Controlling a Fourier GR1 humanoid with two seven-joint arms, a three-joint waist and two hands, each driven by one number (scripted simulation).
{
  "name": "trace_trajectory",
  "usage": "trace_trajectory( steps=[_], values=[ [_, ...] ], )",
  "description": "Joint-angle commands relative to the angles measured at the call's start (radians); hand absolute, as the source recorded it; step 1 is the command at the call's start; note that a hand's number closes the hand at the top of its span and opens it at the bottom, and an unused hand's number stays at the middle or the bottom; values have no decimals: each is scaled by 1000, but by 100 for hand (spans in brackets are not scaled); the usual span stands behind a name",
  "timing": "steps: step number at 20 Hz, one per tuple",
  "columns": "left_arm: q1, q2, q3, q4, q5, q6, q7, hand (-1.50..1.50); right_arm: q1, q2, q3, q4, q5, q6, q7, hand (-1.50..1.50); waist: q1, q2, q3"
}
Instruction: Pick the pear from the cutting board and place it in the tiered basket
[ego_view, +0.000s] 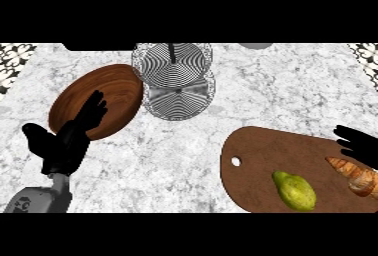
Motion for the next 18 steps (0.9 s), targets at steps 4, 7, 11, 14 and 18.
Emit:
trace_trajectory(
  steps=[4, 7, 11, 14, 18],
  values=[
    [-35, -59, -33, 51, 14, -50, 22, 0, 43, 70, 55, -52, 59, 7, 28, -150, -7, 15, -9],
    [-29, -74, -26, 83, 15, -64, 1, 0, 53, 79, 64, -34, 133, 29, 6, -150, -8, 16, -9],
    [-23, -78, -18, 88, -21, -53, -8, 0, 136, 132, 74, -120, 221, -22, -4, -150, -15, 14, -9],
    [-44, -112, -42, 120, -41, -53, -26, 0, 84, 146, 69, -73, 230, -46, 14, -150, -14, 17, -9],
    [6, -87, -5, 72, -24, -84, -28, 0, 137, 160, 53, -57, 289, -17, -34, -150, -8, 15, -9]
  ],
)
